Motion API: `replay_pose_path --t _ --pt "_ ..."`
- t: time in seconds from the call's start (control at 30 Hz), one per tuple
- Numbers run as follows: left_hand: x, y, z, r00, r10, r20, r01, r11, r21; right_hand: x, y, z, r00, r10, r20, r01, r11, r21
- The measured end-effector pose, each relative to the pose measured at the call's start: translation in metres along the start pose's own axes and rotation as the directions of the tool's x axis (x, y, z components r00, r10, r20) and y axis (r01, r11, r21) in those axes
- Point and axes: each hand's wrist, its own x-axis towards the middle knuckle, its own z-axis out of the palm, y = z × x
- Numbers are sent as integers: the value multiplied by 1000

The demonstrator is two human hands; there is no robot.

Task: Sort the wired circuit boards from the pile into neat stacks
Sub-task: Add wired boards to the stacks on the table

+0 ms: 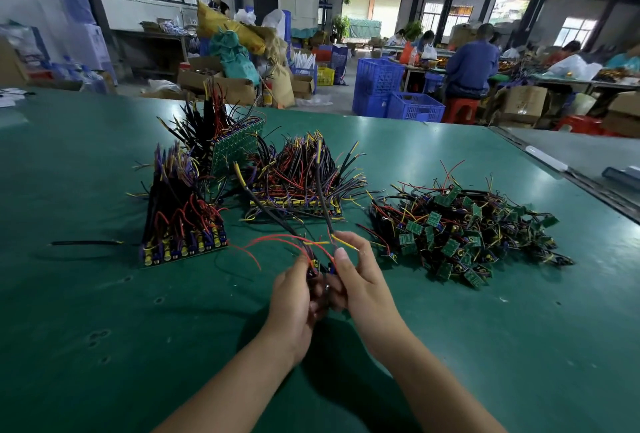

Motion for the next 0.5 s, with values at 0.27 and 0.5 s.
replay_pose_path --t 0.27,0.5 --pt "-5 -5 4 998 63 -20 -61 996 61 2 9 -2 984 -180 -6 167 920 -356" --pt "0 -10 -1 993 110 -35 -103 982 161 -2 14 -1 982 -186 38 174 799 -575"
